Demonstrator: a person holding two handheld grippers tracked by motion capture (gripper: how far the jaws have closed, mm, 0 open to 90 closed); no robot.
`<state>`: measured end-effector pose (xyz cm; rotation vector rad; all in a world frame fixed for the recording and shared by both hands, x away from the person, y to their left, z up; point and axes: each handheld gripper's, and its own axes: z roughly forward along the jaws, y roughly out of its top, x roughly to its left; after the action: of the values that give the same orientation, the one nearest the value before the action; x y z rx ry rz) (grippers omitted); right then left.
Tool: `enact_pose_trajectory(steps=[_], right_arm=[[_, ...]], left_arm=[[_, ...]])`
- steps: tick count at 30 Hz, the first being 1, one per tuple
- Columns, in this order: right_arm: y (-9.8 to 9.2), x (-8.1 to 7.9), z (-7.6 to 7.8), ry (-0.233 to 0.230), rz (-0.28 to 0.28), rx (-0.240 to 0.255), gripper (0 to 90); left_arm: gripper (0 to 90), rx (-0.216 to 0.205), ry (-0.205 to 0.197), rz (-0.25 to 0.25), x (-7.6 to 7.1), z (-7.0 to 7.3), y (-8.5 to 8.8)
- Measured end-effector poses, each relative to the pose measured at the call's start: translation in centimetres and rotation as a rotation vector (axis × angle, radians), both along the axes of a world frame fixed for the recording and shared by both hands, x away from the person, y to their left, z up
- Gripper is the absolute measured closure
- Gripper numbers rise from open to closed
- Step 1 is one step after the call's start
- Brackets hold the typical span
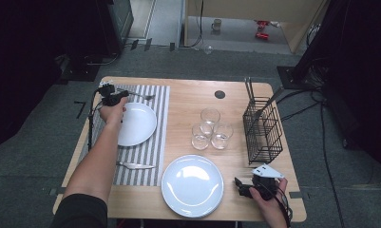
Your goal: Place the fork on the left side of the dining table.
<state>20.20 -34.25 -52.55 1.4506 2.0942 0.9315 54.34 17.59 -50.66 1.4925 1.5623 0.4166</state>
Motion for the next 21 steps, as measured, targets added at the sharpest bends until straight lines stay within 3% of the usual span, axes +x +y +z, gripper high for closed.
enact_pose_trajectory(steps=[6,10,12,14,17,21], right_arm=[[0.0,0.0,0.0,0.000,0.000,0.000,9.8],[0.0,0.0,0.0,0.000,0.001,0.000,9.8],[0.0,0.0,0.0,0.000,0.002,0.000,9.8],[0.0,0.0,0.0,0.000,0.002,0.000,9.8],[0.0,0.0,0.0,0.000,0.002,0.000,9.7],[0.0,0.0,0.0,0.001,0.002,0.000,9.7]], left_arm=[[88.8,0.040,-0.042,-0.036,-0.8,0.7,-0.8],[74.1,0.033,-0.077,-0.068,-1.7,1.5,-1.3],[62.6,0.011,-0.092,-0.096,-2.4,1.9,-1.5],[53.1,0.000,-0.096,-0.126,-3.0,2.3,-1.7],[41.5,0.015,-0.105,-0.181,-4.2,3.0,-2.2],[22.8,0.003,-0.095,-0.191,-5.9,4.0,-2.3]])
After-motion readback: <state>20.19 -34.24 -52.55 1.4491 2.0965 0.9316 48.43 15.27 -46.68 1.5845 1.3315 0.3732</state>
